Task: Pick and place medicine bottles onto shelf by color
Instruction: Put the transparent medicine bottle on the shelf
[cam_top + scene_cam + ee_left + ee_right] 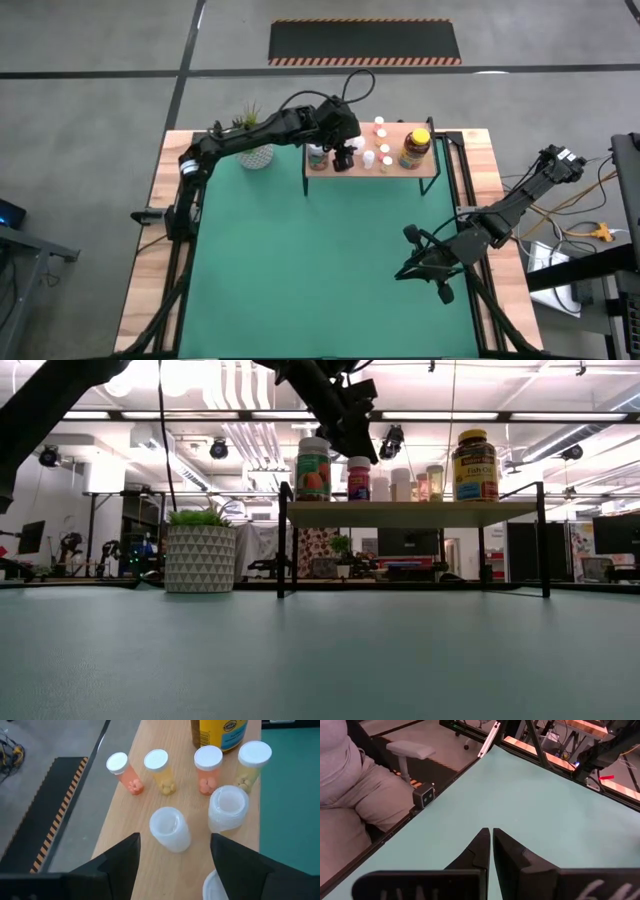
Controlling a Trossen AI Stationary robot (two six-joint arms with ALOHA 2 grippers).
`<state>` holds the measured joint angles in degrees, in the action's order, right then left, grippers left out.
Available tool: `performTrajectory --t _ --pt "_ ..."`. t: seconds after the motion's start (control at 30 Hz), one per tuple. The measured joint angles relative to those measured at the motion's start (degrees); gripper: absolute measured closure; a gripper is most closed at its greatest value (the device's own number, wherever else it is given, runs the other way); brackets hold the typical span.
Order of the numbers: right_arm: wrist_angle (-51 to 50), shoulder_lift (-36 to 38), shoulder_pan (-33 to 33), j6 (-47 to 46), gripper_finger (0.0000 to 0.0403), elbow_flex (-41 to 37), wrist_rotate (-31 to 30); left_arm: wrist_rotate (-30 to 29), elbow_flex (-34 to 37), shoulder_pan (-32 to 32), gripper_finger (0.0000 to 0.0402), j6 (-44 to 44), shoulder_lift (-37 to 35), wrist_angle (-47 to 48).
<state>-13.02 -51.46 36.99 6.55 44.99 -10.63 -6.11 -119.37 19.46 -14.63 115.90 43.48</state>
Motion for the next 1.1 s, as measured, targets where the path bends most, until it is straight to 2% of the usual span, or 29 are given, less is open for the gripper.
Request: performTrajectory --t 0.13,0.27,0.4,0.5,0.57,0.77,0.9,1.0,1.1 --pt "0.2 0.0 0.0 -0.2 0.0390 -0.1 0.0 -0.2 0.0 -0.9 0.0178 -1.3 -1.9 0.5" --pt "1.9 -0.4 0.0 -0.5 0.0390 -0.5 -0.2 -0.1 0.5 -4.2 0.0178 -2.1 -6.6 0.3" --pt "3.2 -1.9 -0.5 -0.4 0.0390 -0.5 -1.9 5.3 4.8 -9.8 0.0178 -2.3 -12.3 -2.0" --pt "4.1 -3.8 -1.5 -1.0 0.0390 -0.5 -2.5 7.0 12.5 -15.0 0.0178 -2.3 -16.8 -7.8" --pt "4.7 -5.1 -2.2 -0.5 0.0390 -0.5 -2.5 7.1 20.1 -18.6 0.0178 -2.2 -20.2 -13.9" --pt "8.7 -7.8 -4.8 4.1 0.0390 -0.5 -2.5 6.9 45.4 -27.5 0.0178 0.4 -28.7 -44.1" --pt "8.9 -8.1 -7.3 6.3 0.0390 1.5 -2.5 4.2 59.0 -29.6 0.0178 3.3 -32.6 -62.6" --pt "9.1 -8.0 -9.4 7.6 0.0390 3.9 -2.5 2.5 65.7 -29.6 0.0178 6.7 -36.2 -69.8" --pt "8.7 -8.0 -11.3 7.2 0.0390 6.6 -2.5 2.6 71.0 -30.1 0.0178 6.9 -40.2 -71.0"
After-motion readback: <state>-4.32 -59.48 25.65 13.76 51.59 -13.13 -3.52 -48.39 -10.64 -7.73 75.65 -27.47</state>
